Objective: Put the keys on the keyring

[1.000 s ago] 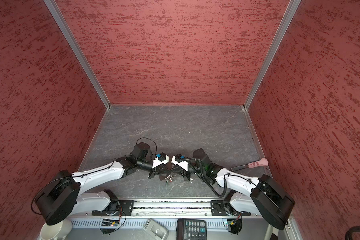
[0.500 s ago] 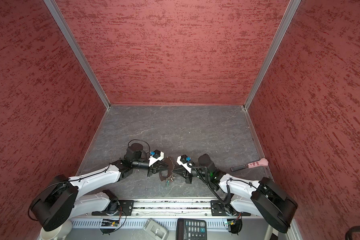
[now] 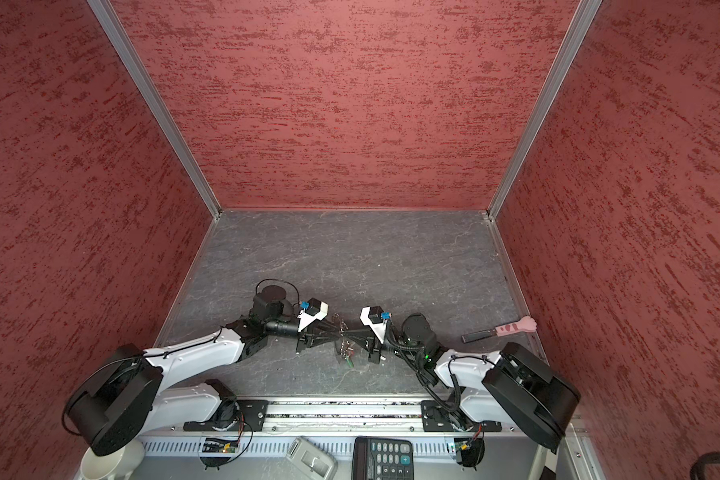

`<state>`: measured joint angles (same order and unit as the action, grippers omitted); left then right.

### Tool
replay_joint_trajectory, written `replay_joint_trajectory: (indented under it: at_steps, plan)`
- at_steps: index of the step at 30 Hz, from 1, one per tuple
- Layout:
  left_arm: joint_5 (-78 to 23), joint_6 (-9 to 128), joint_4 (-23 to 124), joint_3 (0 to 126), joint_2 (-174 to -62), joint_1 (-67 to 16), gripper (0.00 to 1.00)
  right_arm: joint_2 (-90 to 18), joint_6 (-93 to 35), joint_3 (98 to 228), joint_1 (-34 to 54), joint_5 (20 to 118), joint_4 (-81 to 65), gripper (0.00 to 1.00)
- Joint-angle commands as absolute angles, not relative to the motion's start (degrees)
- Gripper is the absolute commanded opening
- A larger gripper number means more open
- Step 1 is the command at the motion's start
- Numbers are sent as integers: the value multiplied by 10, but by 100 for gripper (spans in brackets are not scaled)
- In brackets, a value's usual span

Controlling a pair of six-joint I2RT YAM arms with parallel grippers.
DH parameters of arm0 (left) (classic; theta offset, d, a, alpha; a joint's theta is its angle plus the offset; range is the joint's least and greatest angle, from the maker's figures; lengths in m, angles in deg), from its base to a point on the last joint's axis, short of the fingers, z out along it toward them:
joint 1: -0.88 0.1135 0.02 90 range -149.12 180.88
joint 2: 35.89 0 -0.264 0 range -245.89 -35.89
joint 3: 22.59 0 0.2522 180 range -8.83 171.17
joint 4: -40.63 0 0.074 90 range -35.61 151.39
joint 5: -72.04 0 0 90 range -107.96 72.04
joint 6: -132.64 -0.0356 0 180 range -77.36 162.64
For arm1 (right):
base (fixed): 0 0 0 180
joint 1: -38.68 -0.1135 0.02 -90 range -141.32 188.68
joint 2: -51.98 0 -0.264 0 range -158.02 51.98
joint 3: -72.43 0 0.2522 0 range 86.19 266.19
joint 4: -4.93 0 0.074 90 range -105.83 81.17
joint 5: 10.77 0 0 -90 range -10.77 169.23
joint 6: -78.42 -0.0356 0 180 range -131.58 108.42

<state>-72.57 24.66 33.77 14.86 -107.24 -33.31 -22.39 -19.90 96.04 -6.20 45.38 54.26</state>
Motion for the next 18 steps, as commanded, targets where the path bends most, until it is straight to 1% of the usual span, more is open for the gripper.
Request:
replay_joint_trajectory:
  at_steps: [1, 4, 10, 13, 15, 18]
  plan:
    - [-737, 255, 314, 147, -1077, -336, 27, -252, -227, 957, -61, 451, 657, 0]
    - [-737, 262, 302, 144, -1080, -336, 26, -282, -241, 954, -61, 448, 705, 0]
    - [-731, 271, 295, 144, -1082, -337, 23, -310, -245, 956, -62, 447, 732, 0]
    - [-732, 273, 299, 149, -1088, -337, 14, -327, -247, 955, -63, 448, 741, 0]
    - [-729, 274, 298, 151, -1090, -336, 9, -333, -248, 956, -64, 448, 744, 0]
    - [-727, 276, 297, 150, -1088, -337, 7, -336, -245, 959, -66, 448, 739, 0]
